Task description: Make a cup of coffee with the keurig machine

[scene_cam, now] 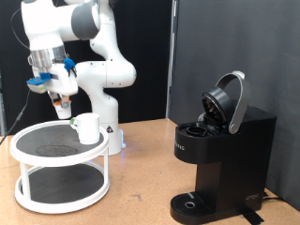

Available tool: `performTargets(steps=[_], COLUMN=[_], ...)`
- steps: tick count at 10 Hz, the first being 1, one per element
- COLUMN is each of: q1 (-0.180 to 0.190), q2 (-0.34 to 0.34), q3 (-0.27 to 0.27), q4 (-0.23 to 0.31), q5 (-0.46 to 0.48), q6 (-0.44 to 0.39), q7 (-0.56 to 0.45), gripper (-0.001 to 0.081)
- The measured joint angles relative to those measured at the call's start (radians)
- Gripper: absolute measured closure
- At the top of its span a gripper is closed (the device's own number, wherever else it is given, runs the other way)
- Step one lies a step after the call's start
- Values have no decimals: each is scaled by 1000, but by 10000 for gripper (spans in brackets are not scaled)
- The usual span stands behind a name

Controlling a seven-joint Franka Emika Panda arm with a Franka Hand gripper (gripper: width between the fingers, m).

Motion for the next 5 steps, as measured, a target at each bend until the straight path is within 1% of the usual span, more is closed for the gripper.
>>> performTargets(steps=[1,2,3,5], q1=[0,0,0,13], q2=[2,2,2,2], q3=[0,0,0,-1], q4=[19,16,14,14], q5=[0,0,22,151], q6=[-30,-26,-25,-25], q7=[0,0,0,2], gripper=[428,428,428,427])
